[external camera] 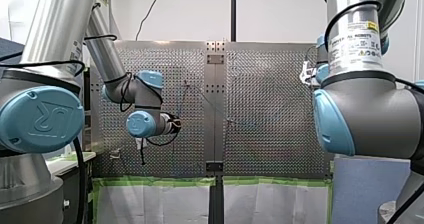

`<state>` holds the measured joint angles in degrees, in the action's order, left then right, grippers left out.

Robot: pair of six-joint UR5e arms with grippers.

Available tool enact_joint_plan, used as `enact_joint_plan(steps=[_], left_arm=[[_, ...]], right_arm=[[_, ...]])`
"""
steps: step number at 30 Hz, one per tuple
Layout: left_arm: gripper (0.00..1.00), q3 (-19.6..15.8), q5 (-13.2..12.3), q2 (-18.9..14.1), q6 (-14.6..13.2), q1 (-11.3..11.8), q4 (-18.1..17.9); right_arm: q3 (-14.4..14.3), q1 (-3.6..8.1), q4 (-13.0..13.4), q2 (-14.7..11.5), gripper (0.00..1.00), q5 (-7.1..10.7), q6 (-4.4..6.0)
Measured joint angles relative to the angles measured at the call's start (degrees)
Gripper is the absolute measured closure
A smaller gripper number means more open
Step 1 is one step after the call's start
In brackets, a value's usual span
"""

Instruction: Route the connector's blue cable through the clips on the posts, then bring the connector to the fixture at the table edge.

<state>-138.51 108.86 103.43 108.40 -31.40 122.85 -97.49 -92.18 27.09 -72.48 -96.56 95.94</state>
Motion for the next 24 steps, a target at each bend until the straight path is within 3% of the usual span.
enact_joint_plan(steps=[6, 13, 18, 24], left_arm=[[0.02, 0.01, -0.02, -0.02, 0.26, 0.0, -0.07], [0.02, 0.01, -0.2, 0.0, 0.39, 0.0, -0.95], [0.02, 0.09, 0.37, 0.0, 0.02, -0.02, -2.66], [0.02, 0.38, 2.93, -0.67, -1.92, -0.63, -3.01]], right_arm=[[-0.44, -2.99, -1.46, -2.99, 0.0, -2.99, -1.84], [-0.47, -6.34, -2.36, -5.72, 0.0, -6.35, -5.07], [-0.57, -8.81, -2.96, -5.32, 0.0, -8.81, -7.2], [-0.58, -12.08, -2.85, -2.46, 0.0, -11.59, -7.92]])
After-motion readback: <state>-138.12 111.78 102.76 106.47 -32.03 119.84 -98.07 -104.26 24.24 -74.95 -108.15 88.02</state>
